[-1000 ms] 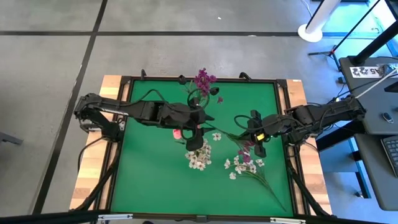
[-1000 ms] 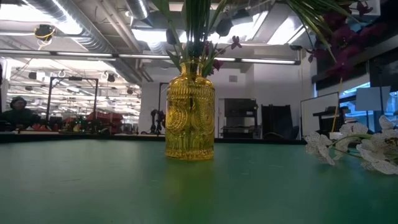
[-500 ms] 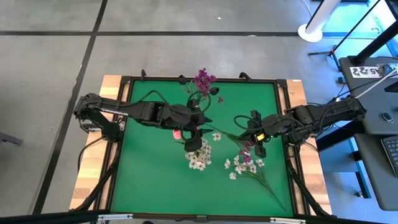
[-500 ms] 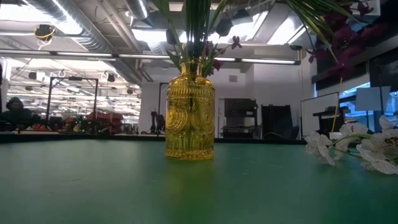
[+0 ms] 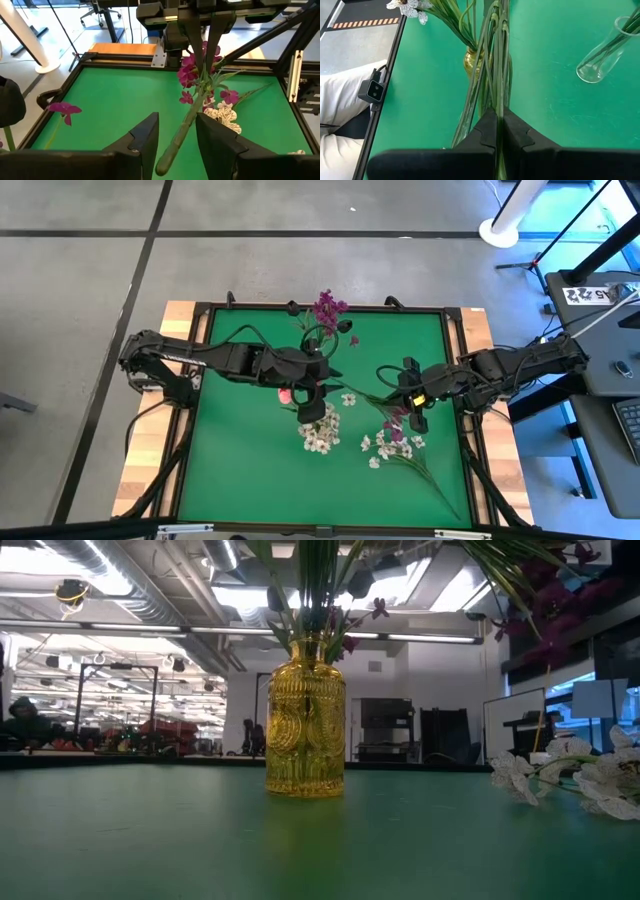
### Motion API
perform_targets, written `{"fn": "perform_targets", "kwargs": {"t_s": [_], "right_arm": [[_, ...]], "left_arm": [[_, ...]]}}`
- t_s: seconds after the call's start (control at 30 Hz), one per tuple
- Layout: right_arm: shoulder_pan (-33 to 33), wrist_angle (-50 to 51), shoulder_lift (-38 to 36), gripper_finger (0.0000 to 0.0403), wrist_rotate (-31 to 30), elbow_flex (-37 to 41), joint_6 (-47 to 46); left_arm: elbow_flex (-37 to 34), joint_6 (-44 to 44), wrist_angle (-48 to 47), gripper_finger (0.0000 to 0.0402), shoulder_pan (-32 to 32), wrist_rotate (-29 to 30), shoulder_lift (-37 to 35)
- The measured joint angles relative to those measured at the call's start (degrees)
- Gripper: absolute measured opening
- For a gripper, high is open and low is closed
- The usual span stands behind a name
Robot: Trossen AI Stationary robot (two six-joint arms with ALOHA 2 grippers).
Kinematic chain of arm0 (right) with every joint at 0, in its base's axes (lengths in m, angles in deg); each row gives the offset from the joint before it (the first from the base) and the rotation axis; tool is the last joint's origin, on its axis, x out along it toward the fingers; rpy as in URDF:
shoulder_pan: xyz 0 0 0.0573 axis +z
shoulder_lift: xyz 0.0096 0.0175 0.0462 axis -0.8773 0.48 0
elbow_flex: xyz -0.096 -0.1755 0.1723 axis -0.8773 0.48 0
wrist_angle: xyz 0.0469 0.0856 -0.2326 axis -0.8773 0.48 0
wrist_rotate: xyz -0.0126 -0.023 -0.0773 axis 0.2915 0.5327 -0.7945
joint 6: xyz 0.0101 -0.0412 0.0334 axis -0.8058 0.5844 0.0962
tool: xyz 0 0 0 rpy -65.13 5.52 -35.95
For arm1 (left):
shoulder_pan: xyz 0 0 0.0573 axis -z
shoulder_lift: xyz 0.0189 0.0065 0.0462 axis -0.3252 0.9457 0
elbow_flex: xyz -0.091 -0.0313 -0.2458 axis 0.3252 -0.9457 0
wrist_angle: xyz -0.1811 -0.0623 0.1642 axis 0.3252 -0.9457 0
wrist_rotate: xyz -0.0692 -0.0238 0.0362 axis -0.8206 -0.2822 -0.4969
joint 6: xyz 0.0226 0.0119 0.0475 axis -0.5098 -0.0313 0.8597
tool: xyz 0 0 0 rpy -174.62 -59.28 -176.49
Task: Sort flowers into vase by color
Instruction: Put the purple flower into the transparent vase
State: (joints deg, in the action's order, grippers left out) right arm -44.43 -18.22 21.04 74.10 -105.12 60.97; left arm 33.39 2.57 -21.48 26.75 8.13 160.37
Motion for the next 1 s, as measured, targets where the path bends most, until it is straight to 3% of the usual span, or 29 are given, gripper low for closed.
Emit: {"fn": "perform_targets", "kwargs": {"t_s": [0.27, 0.67, 1.0], "right_arm": [[0.0, 0.0, 0.0, 0.0005, 0.0, 0.0, 0.0], [0.0, 0.1, 0.0, 0.0005, -0.1, 0.0, 0.0], [0.0, 0.0, 0.0, 0.0005, 0.0, 0.0, 0.0]], "left_arm": [[0.0, 0.0, 0.0, 0.0103, 0.0, 0.0, 0.0], [0.0, 0.0, 0.0, 0.0029, 0.1, -1.9, 0.0], [0.0, 1.0, 0.0, 0.0054, 0.6, -2.0, 0.0]]}}
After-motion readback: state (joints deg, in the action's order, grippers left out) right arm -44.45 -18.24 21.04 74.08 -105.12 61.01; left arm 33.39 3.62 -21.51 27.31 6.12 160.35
